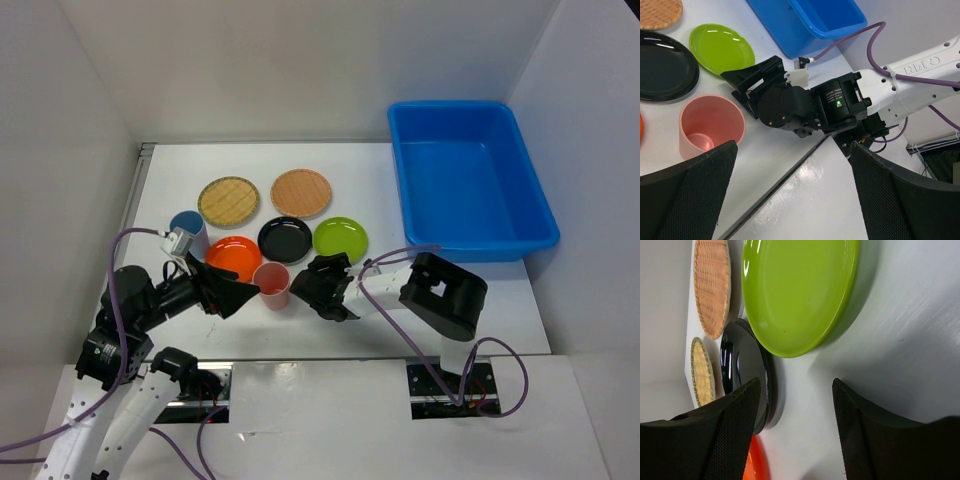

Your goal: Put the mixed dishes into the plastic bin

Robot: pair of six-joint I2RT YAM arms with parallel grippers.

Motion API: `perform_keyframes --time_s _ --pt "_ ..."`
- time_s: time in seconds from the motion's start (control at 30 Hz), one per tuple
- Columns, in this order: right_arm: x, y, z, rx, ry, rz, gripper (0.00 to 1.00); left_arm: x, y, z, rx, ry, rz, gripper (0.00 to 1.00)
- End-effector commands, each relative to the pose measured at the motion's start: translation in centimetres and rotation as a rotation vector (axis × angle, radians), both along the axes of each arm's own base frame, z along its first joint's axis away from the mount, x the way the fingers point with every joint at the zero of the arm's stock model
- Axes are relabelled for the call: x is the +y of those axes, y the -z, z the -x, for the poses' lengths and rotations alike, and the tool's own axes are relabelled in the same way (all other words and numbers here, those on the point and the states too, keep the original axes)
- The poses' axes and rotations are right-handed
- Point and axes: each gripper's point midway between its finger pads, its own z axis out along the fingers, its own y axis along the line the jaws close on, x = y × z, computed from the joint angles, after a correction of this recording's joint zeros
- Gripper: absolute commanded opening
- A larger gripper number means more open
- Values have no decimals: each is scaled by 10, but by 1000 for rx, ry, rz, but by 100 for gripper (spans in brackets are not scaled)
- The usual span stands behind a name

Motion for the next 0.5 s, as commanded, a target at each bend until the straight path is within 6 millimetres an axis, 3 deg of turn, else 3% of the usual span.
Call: perform_keyframes --time_s 0.0,0.2,0.37,0.47 --pt "-32 27 2 1 379 -389 66 0 -5 1 -32 8 3 100" --pt "-39 26 -6 -7 405 -398 59 1 -4 2 -40 0 -4 100" --pt "-39 26 -12 -7 365 -339 59 1 -4 2 -40 0 -4 100" --pt "-36 19 -18 -17 360 -351 66 1 -4 2 -40 0 -4 100"
